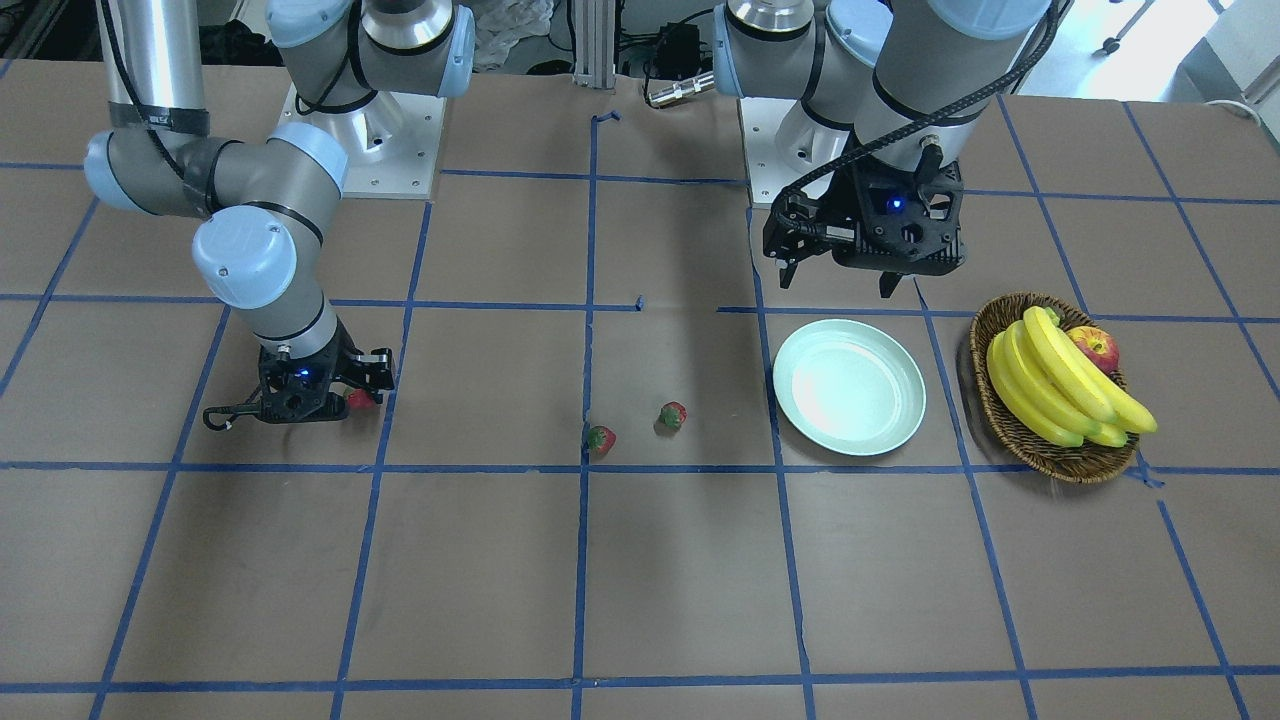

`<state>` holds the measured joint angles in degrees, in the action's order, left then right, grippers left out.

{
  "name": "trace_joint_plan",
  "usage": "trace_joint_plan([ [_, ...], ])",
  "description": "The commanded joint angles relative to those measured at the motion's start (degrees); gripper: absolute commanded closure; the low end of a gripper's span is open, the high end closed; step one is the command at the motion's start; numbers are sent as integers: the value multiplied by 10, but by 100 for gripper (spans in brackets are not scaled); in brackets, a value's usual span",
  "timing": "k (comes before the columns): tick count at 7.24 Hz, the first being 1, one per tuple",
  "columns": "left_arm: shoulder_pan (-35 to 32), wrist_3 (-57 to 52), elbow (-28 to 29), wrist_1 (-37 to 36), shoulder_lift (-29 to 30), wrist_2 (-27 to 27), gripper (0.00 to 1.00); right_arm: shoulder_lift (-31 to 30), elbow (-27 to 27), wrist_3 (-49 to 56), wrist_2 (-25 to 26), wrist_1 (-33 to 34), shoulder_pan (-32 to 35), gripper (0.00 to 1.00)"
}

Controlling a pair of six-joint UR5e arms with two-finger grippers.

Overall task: Collect all strawberries into plate
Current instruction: 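Move the right gripper back and grasp the last strawberry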

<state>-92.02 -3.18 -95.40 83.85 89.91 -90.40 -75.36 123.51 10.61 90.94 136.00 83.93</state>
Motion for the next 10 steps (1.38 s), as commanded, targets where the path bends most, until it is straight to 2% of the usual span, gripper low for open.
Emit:
trace_joint_plan([
  [1, 0, 0, 0, 0, -1, 1, 0, -3, -11, -6, -1, 4, 6, 100],
  [2, 0, 0, 0, 0, -1, 1, 0, 0, -15, -45, -3, 4, 22, 100],
  [4, 0, 0, 0, 0, -1, 1, 0, 5, -71, -181, -50, -3, 102, 100],
  [6, 0, 0, 0, 0, -1, 1, 0, 8, -113, -309, -51, -24, 189, 100],
  [9, 0, 0, 0, 0, -1, 1, 0, 96, -256, -517, -89, -25, 317, 100],
  [10, 0, 0, 0, 0, -1, 1, 0, 121, -283, -555, -92, -24, 341, 100],
])
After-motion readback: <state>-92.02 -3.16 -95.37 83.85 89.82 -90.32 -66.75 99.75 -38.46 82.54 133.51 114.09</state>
